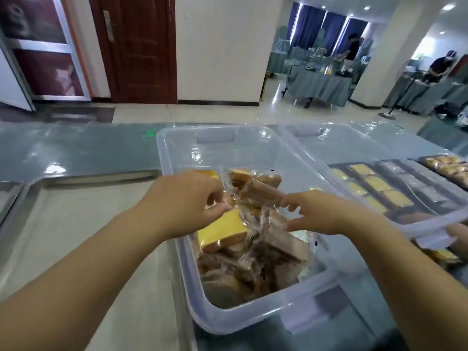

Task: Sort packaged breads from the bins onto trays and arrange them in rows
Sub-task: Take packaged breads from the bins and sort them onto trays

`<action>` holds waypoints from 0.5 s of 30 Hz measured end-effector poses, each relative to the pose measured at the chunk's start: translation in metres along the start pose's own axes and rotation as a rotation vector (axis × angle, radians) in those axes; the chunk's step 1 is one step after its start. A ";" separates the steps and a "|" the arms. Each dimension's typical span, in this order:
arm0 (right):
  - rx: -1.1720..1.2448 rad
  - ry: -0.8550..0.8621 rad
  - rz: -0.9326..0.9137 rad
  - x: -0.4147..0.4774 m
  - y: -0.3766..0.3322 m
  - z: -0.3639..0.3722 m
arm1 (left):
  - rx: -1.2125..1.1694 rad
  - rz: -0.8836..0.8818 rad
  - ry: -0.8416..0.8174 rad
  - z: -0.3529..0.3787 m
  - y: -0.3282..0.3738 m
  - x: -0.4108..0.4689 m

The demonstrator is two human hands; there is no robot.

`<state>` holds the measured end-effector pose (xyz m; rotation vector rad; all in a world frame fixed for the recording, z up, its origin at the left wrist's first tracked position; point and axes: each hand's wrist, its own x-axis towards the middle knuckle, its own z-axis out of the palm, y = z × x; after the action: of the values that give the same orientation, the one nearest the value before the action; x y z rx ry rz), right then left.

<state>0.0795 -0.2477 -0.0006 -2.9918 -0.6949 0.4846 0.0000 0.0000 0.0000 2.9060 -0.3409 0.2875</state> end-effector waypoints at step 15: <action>-0.005 -0.061 0.019 0.044 0.010 0.013 | 0.188 -0.079 -0.503 0.041 -0.001 0.045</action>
<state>0.1168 -0.2380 -0.0269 -3.0022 -0.6736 0.5784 0.0500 -0.0174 -0.0295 3.1344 -0.2821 -0.4580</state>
